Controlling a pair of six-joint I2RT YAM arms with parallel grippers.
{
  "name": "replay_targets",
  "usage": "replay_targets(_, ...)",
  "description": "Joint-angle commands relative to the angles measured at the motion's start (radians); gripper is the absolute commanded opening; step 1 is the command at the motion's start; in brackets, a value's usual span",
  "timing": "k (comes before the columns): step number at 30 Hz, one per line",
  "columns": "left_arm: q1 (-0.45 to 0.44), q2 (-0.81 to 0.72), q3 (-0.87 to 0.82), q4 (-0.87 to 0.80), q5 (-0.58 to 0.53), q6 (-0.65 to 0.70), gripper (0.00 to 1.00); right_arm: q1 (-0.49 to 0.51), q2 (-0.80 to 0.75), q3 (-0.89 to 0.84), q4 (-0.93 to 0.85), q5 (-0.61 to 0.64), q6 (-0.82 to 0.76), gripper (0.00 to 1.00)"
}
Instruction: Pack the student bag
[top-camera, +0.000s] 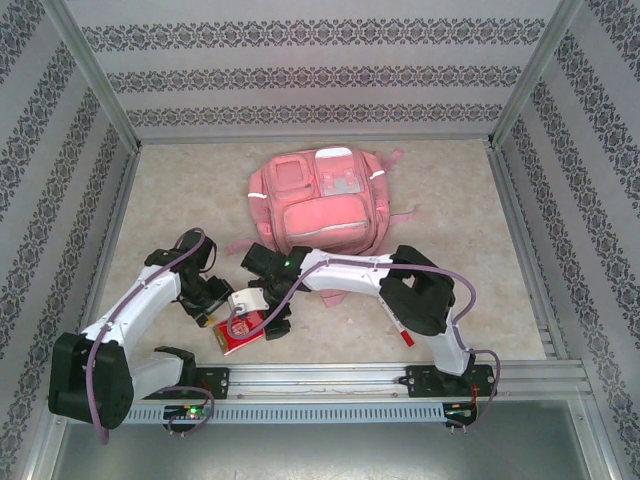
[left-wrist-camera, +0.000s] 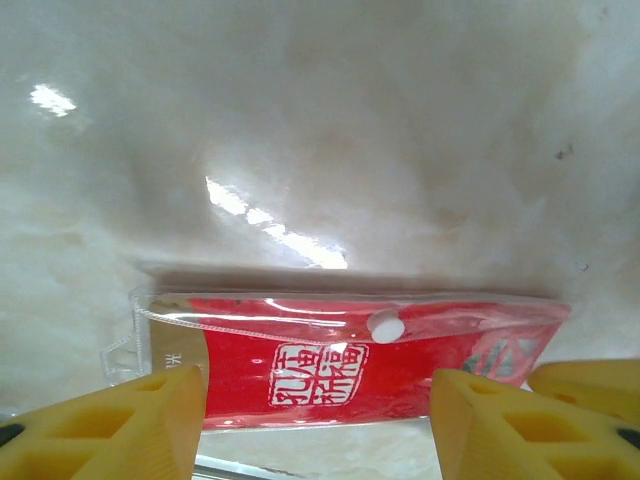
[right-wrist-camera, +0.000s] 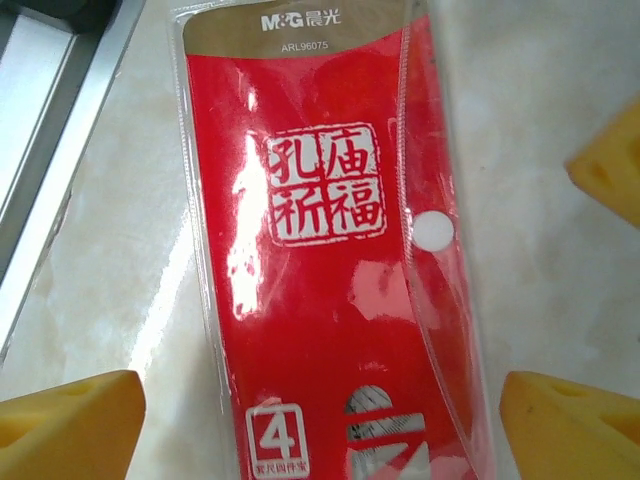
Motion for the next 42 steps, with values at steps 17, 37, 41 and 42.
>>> replay_targets(17, 0.062, 0.006, -0.098, -0.1, 0.035, -0.091, 0.43, -0.056, 0.065, 0.031, -0.065, -0.033, -0.267, 0.98)
replay_targets(37, 0.067, 0.289, -0.206, 0.224, 0.07, -0.147, 0.3, -0.013, 0.227, 0.268, -0.301, 0.15, -0.142, 0.97)
replay_targets(41, 0.07, 0.325, -0.192, 0.246, 0.072, -0.128, 0.3, -0.048, 0.2, 0.285, -0.338, 0.059, -0.092, 0.97)
replay_targets(42, 0.07, 0.331, -0.19, 0.248, 0.069, -0.124, 0.3, -0.061, 0.174, 0.284, -0.323, 0.022, -0.033, 0.96)
